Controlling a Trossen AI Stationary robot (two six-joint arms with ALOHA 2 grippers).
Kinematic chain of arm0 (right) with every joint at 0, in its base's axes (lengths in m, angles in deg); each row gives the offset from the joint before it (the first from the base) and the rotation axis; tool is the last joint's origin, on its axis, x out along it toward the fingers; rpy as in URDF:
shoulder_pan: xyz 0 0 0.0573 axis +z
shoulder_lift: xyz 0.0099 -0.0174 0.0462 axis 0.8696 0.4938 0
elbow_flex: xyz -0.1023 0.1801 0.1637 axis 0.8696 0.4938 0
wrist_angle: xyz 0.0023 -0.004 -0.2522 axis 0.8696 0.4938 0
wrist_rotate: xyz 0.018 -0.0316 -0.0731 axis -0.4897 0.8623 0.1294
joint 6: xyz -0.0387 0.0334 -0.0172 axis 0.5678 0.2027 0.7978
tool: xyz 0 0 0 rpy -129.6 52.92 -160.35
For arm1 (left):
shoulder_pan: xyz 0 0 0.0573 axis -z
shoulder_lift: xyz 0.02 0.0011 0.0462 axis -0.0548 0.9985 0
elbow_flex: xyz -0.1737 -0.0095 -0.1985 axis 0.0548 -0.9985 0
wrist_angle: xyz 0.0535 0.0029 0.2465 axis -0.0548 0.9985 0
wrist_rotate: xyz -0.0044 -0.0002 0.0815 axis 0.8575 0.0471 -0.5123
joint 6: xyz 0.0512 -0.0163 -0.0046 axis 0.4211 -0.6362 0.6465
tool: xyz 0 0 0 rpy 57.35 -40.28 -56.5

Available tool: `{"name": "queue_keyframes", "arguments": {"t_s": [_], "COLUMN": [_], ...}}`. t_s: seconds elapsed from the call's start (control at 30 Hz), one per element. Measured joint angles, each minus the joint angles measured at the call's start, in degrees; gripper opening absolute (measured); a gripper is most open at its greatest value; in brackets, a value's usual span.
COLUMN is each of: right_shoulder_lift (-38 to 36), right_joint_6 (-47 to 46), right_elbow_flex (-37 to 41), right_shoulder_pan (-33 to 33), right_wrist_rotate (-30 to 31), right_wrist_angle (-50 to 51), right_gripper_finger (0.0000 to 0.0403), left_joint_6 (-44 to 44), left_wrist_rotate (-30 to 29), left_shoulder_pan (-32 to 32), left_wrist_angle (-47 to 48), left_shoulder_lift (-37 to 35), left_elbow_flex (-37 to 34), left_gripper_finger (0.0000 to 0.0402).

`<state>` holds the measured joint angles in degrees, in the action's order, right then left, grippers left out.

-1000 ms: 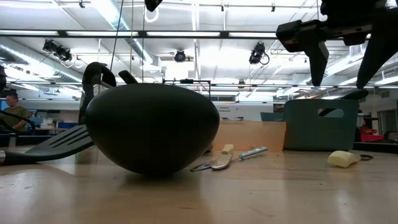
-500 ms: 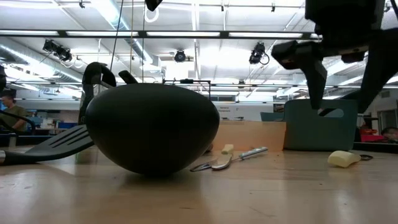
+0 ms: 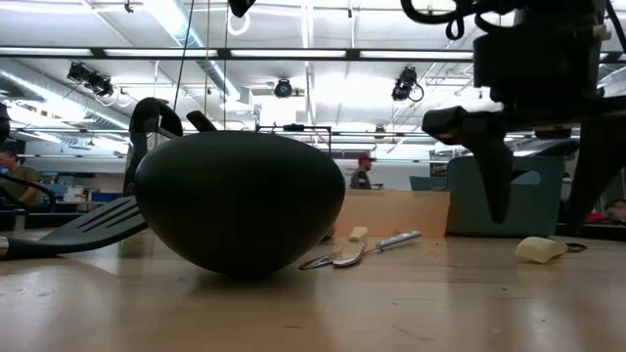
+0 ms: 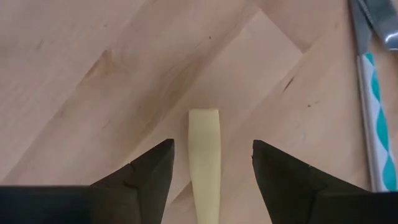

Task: Pick & Place Kitchen Items
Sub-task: Put the right yellow table knife into the orange bin

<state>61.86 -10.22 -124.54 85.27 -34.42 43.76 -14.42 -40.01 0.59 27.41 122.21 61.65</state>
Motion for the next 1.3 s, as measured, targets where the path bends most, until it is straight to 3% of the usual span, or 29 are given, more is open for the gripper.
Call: {"name": "queue_keyframes", "arguments": {"t_s": [0.77,1.3], "right_shoulder_lift": [2.2,1.8], "right_joint_6": [0.0,-1.3], "right_elbow_flex": [3.7,3.9], "right_shoulder_pan": [0.0,-0.5], "right_wrist_rotate": [-0.8,-5.3], "right_wrist_angle": [-4.2,-4.5], "right_gripper_finger": [0.0220,0.0121], "left_joint_6": [-0.2,-0.4], "left_wrist_rotate": [0.0,0.1], "left_shoulder_pan": [0.0,0.0], "left_wrist_angle": [0.0,0.0], "left_shoulder_lift": [0.0,0.0], "left_elbow_flex": [0.0,0.0], "left_gripper_finger": [0.0167,0.0167]}}
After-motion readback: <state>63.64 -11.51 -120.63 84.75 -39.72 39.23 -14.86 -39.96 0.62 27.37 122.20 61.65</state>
